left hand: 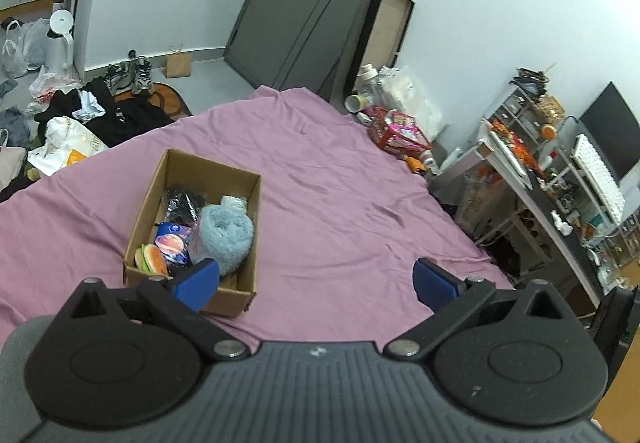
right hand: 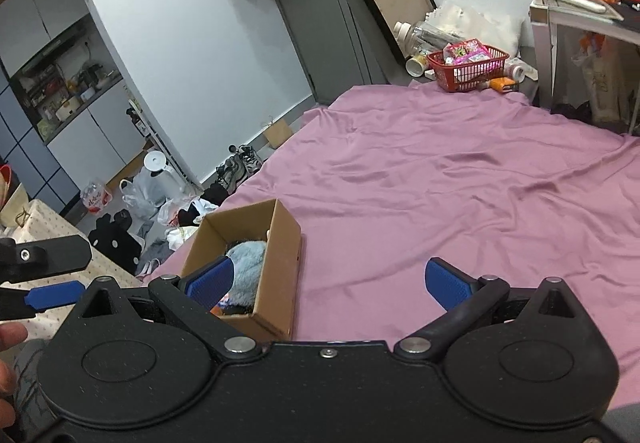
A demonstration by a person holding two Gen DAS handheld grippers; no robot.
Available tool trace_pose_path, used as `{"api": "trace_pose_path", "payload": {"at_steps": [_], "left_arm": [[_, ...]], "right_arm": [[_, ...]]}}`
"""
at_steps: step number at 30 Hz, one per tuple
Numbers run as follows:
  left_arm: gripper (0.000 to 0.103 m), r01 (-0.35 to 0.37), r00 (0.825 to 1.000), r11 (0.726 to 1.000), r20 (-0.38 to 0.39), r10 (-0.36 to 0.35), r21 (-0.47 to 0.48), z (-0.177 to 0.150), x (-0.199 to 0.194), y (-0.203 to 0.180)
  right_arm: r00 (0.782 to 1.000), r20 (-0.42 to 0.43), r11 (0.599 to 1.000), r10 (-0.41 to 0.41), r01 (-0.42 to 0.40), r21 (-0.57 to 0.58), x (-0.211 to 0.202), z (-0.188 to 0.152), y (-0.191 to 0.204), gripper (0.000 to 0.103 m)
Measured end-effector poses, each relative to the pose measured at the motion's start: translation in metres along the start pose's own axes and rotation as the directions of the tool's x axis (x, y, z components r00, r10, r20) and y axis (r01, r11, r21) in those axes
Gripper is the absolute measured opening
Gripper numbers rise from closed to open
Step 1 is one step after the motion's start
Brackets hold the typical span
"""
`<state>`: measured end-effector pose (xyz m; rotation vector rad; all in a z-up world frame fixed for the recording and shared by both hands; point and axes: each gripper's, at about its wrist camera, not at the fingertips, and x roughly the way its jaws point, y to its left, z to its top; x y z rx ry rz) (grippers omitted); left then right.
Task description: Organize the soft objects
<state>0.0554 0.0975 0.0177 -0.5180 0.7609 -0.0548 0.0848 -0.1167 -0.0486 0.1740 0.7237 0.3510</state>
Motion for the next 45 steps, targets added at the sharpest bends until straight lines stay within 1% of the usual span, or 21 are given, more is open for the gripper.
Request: {"api": "trace_pose_path", "payload": {"at_steps": [3,8,12,16,18,22,25,28,33,38,41,45], "left_arm": [[0.102,-0.001,1.000,1.000,0.028,0.000,0.027,-0.005,-0.016,-0.005],[0.102,0.005,0.998,0.998,0.064,-0.009,0.061,-0.014,-0.044,-0.012],[0.102,-0.037,0.996,0.995,0.090,0.029,0.090,-0.023,-0.061,-0.017],[0.102,-0.052,0.994,0.993,0.105,0.040,0.104,-0.033,-0.078,-0.017],[0.102,-0.067,0.993,0.992,0.104,0.056,0.105,-0.037,-0.084,-0.019],[0.102,-0.095,0.992,0.989,0.094,0.084,0.115,-0.044,-0.097,-0.023],[0.102,-0.125,0.987,0.983,0.113,0.110,0.134,-0.050,-0.107,-0.026],[0.102,-0.157,0.982,0.973,0.129,0.136,0.170,-0.058,-0.115,-0.030],[0.102,-0.193,0.977,0.956,0.129,0.167,0.222,-0.073,-0.123,-0.033],[0.102,-0.200,0.976,0.950,0.134,0.172,0.240,-0.083,-0.128,-0.033],[0.102,-0.224,0.971,0.940,0.142,0.193,0.255,-0.087,-0.130,-0.034],[0.102,-0.233,0.969,0.935,0.144,0.201,0.268,-0.092,-0.133,-0.033]], "right_arm": [[1.000,0.013,0.999,0.013,-0.012,-0.029,-0.016,-0.005,0.008,0.103],[1.000,0.028,0.999,0.002,-0.001,-0.051,-0.042,-0.013,0.021,0.103],[0.999,0.048,0.998,0.006,-0.003,-0.067,-0.061,-0.019,0.031,0.103],[0.999,0.052,0.997,-0.015,0.019,-0.079,-0.078,-0.028,0.039,0.103],[0.998,0.047,0.995,-0.032,0.036,-0.089,-0.085,-0.034,0.044,0.103],[0.998,0.047,0.995,-0.034,0.038,-0.087,-0.098,-0.042,0.049,0.103],[0.997,0.066,0.994,-0.045,0.051,-0.093,-0.111,-0.048,0.054,0.103],[0.995,0.081,0.994,-0.056,0.064,-0.089,-0.122,-0.052,0.055,0.103],[0.990,0.118,0.992,-0.073,0.084,-0.089,-0.138,-0.060,0.055,0.103],[0.986,0.146,0.989,-0.081,0.098,-0.113,-0.147,-0.070,0.058,0.103],[0.984,0.154,0.989,-0.084,0.102,-0.110,-0.150,-0.072,0.056,0.103],[0.982,0.166,0.987,-0.093,0.113,-0.114,-0.153,-0.072,0.057,0.103]]}}
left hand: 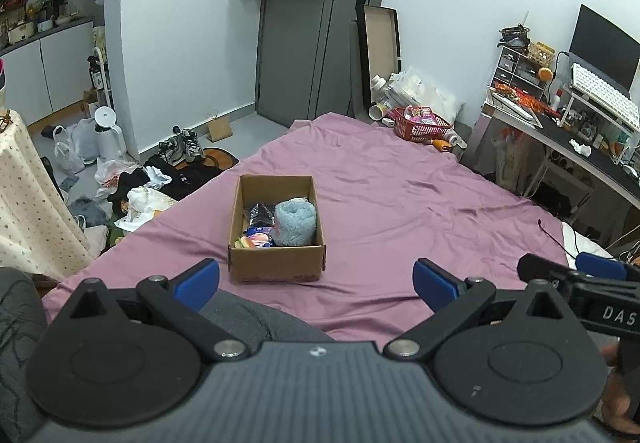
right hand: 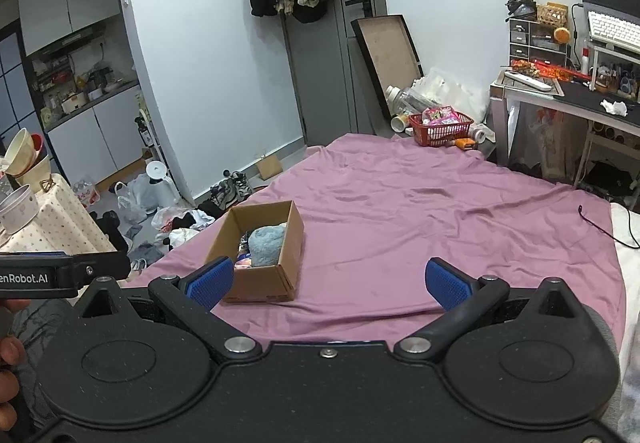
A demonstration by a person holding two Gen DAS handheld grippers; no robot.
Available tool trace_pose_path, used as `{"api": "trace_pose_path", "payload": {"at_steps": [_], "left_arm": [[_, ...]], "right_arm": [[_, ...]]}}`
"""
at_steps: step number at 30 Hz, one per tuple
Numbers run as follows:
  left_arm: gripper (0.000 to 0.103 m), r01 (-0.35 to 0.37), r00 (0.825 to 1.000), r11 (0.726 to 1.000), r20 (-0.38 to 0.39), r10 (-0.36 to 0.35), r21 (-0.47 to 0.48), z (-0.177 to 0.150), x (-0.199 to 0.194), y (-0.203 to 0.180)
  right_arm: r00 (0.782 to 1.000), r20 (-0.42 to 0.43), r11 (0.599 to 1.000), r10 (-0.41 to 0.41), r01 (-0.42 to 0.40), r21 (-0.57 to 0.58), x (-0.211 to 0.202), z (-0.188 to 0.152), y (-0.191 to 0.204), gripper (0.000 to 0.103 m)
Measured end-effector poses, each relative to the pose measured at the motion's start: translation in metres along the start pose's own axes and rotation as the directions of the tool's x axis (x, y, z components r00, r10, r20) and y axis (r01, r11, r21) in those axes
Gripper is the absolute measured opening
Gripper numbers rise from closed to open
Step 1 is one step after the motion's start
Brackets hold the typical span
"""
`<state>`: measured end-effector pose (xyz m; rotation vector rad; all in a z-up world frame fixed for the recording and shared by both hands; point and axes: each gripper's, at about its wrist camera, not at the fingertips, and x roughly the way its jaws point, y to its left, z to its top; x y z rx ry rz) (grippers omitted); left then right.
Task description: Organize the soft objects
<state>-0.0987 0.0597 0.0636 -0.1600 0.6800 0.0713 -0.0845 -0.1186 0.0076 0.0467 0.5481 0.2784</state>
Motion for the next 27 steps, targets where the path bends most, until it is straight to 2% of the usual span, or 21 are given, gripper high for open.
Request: {"api": "trace_pose_path", "payload": {"at_steps": [8,19,27], "left_arm": [[0.102,-0.024,1.000,1.000,0.002,0.024,0.007,-0.005,0.001,0.000],[0.102,-0.059,0.998,0.998,-0.003,0.059,0.019,-0.010,0.003,0.005],[0.102,-0.051,0.999,0.999,-0.015,0.051,0.010,-0.011,0.004,0.010]], "right_arm": [[1.000,0.008,1.000,-0.019,0.019,-0.007,-0.005,-0.005,0.001,0.103],[1.000,-0.030,1.000,0.002,-0.002,-0.009,0.003,-0.013,0.007,0.103],[0.999,-0.041,0.999,0.033,-0.033,0.007,0.002,-0.013,0.009,0.103]]}}
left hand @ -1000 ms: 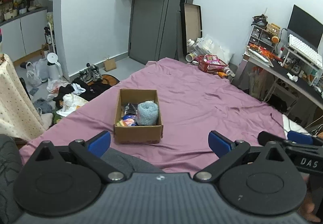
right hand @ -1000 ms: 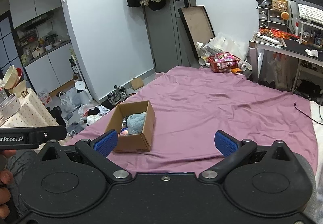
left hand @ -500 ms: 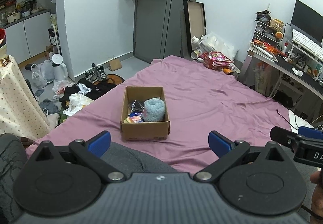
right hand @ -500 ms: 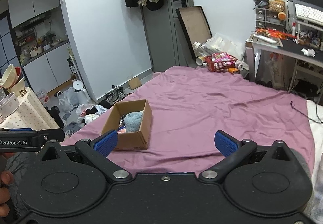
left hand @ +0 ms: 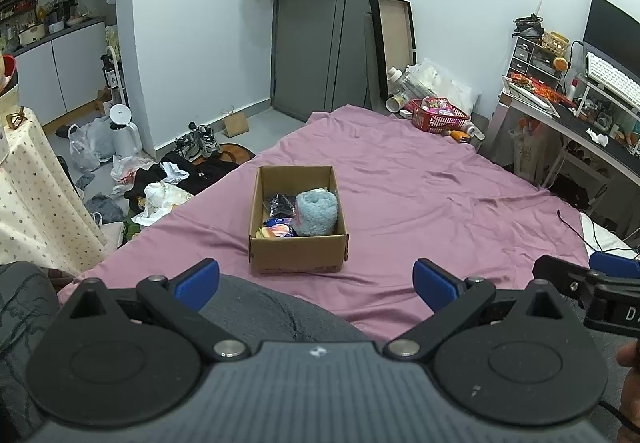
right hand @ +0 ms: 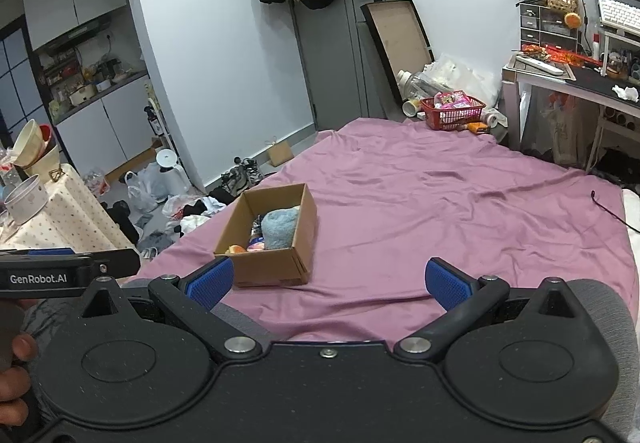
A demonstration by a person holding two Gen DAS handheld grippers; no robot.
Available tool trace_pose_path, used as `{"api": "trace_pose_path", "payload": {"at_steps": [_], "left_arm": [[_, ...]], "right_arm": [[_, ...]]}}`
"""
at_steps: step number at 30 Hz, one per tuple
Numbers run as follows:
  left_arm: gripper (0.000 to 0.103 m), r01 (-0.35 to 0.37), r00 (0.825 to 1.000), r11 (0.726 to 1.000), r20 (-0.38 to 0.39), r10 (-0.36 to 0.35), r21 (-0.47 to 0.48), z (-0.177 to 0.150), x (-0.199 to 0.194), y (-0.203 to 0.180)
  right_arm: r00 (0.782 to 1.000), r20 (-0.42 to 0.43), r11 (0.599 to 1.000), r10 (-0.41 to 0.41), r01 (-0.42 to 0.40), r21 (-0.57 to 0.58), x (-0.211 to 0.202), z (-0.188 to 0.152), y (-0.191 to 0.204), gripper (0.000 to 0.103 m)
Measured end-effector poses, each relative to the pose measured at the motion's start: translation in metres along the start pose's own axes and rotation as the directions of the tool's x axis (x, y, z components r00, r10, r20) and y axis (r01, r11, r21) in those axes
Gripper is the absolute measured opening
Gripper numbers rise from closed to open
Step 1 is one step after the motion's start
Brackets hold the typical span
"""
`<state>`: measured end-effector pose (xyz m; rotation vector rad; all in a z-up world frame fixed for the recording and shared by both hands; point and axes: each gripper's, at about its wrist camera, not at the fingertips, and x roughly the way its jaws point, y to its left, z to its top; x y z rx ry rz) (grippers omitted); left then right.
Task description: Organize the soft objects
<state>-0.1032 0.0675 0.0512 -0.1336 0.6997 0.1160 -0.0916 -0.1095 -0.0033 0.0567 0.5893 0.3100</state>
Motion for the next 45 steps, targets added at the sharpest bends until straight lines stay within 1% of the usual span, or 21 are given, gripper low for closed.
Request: {"api": "trace_pose_path", "payload": {"at_steps": [22,29,45], "left_arm": [[0.102,-0.003,1.000,1.000,-0.008,0.003,0.000,-0.0004,-0.0014,0.0004],[0.102,0.000,1.000,1.000,-0.011,0.000,0.003,-0.0001,-0.0024,0.0010],[0.102,0.004,1.000,1.000,-0.015,-0.004,0.002,0.0011,-0.0033,-0.0010]], "right_arm": [[1.000,0.000,1.000,-0.028,0.028,0.001,-0.0004,-0.0005,0.0011,0.103],[1.000,0.001,1.000,-0.020,0.020,0.020,0.0002,-0.0006,-0.0006,0.103],[1.000,-0.006,1.000,-0.022,0.022,0.009,0.0028,-0.0017,0.0009,0.103]]}}
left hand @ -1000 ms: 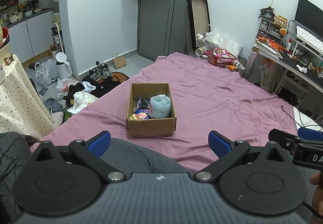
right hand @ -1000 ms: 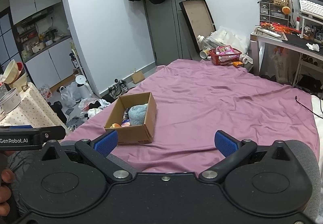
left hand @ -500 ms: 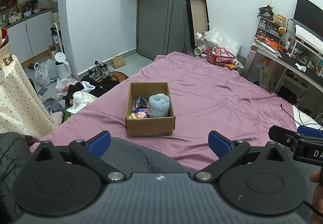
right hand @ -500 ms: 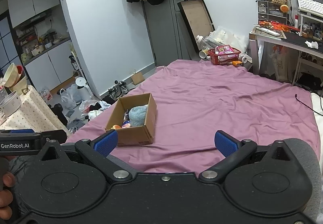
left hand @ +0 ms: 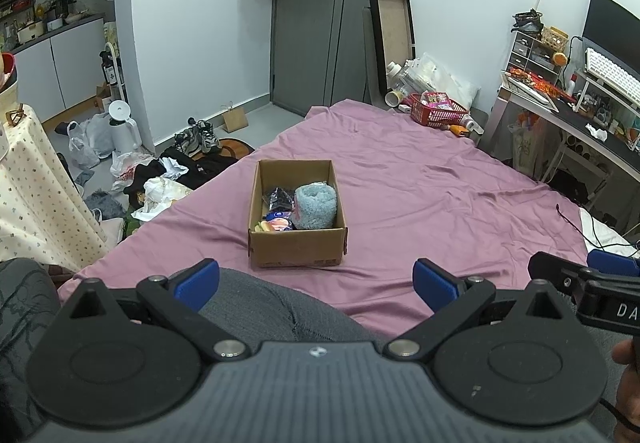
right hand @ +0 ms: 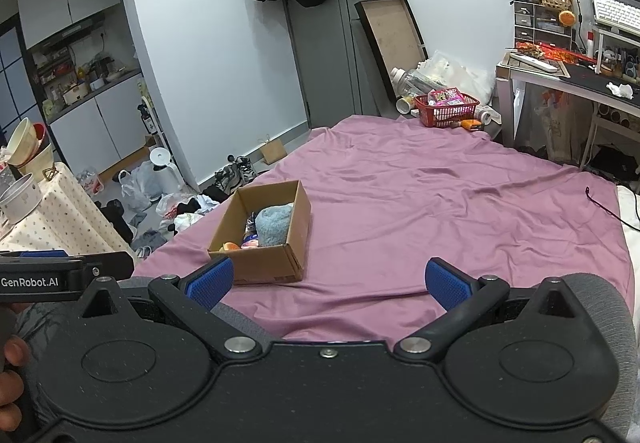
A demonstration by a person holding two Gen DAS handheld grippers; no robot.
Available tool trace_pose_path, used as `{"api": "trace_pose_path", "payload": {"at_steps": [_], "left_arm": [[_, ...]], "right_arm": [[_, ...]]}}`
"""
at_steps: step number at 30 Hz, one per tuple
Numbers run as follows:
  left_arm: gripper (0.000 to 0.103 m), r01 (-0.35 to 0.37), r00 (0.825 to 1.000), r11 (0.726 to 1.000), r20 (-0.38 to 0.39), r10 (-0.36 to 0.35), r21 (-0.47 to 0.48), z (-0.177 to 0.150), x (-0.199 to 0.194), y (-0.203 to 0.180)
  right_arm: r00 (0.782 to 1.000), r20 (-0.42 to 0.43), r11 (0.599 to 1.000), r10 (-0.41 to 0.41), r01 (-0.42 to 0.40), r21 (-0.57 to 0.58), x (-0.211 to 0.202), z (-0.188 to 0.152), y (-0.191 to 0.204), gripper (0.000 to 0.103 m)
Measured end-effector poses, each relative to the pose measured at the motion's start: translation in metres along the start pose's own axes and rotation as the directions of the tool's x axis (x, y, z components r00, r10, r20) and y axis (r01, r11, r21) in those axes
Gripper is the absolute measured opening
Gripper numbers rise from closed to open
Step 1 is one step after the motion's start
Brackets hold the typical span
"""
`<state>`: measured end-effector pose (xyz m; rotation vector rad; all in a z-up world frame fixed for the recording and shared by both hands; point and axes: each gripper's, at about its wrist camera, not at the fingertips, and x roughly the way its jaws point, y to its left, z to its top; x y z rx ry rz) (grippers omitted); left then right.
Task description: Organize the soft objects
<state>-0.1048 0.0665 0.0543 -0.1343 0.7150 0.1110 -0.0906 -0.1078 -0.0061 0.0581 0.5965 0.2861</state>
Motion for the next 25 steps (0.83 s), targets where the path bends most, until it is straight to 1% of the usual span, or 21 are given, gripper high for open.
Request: {"api": "trace_pose_path", "payload": {"at_steps": [17,20,25], "left_arm": [[0.102,0.004,1.000,1.000,-0.003,-0.004,0.002,-0.0026,0.0023,-0.0013],[0.102,0.003,1.000,1.000,0.002,-0.003,0.007,-0.0024,0.0017,-0.0014],[0.102,0.021,1.000,1.000,0.019,-0.021,0.003,-0.0014,-0.0008,-0.0009]], "right_arm": [[1.000,0.001,1.000,0.003,-0.003,0.003,0.0004,-0.0012,-0.0006,0.103],[1.000,0.000,1.000,0.004,-0.004,0.004,0.0003,-0.0010,-0.0007,0.103],[1.000,0.002,1.000,-0.001,0.001,0.007,-0.0024,-0.0015,-0.0010,0.103]]}}
